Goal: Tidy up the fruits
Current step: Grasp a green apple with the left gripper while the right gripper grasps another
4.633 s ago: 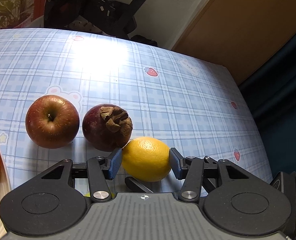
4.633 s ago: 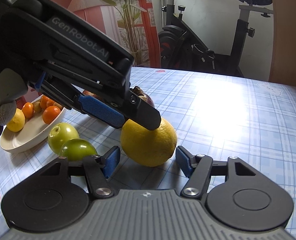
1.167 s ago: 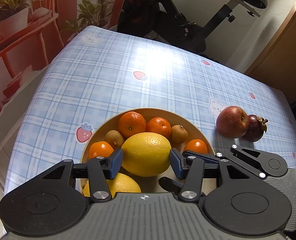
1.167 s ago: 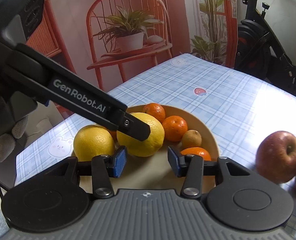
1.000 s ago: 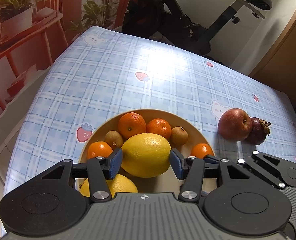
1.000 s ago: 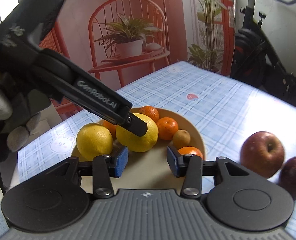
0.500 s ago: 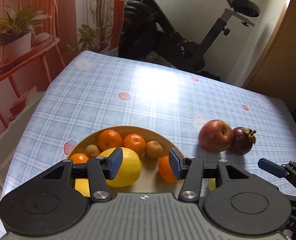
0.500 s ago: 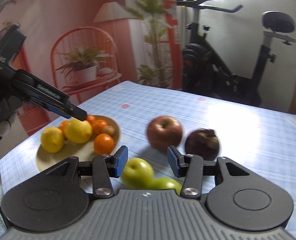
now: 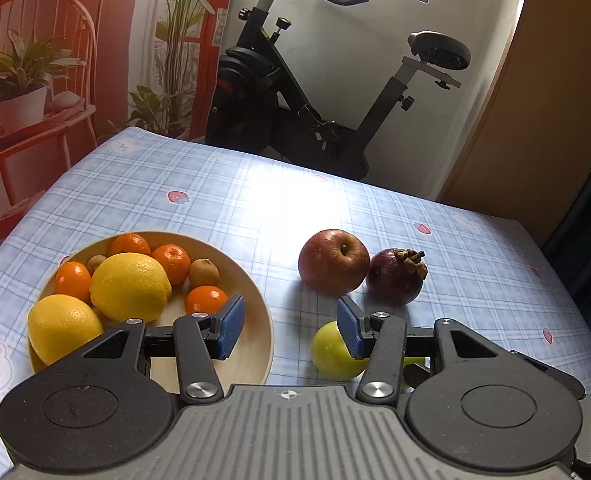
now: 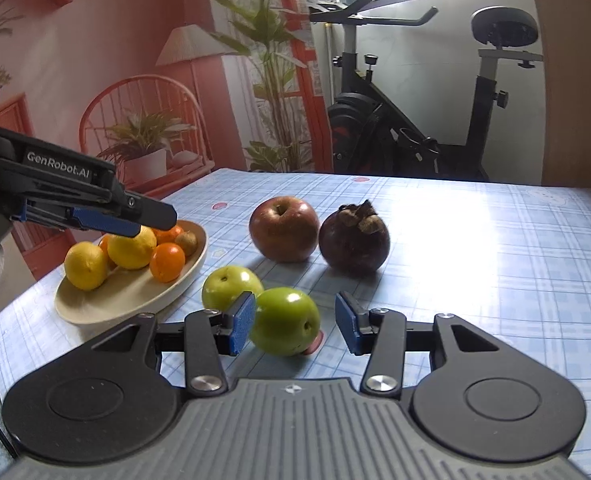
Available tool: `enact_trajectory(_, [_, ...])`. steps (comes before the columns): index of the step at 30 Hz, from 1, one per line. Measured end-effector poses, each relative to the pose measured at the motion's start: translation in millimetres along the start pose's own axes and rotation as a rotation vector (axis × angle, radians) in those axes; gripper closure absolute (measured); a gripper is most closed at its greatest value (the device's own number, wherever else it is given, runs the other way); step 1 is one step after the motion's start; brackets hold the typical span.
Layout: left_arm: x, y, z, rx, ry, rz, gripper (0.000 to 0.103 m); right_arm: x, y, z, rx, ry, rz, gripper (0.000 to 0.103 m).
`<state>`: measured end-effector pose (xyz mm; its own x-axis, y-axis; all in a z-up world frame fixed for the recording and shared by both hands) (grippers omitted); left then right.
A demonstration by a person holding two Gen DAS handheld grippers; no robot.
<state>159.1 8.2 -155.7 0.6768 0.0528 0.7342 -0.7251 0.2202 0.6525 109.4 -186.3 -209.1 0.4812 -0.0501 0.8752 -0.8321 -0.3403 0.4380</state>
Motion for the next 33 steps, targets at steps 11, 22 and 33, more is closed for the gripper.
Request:
enact_trajectory(11, [-14.0, 8.2, 12.2, 0.038, -0.073, 0.033, 0.050, -4.1, -17.4, -2.4, 0.032, 0.018, -0.058, 0.048])
enact_trajectory(22, [-29.3, 5.2, 21.4, 0.010, -0.099, 0.005, 0.050, -3.4, -36.6, -4.8, 0.043, 0.037, -0.148, 0.042])
enact_trajectory(33, [-32.4, -1.8, 32.3, -0.066, -0.092, -0.054, 0.060, -4.9, -30.1, -3.8, 0.078, 0.034, -0.136, 0.051])
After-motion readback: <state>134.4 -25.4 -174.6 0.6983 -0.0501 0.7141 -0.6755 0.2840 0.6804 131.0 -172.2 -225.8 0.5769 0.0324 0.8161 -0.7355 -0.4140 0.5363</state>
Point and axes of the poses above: each gripper's, at about its wrist camera, not at the fingertips, and y roughly against the way its jaws point, z to its right, x to its top, the point moved 2 cm from there along -y, roughly the way its jaws point, and after that the axes turned 1 degree about -z, right-handed, at the moved point
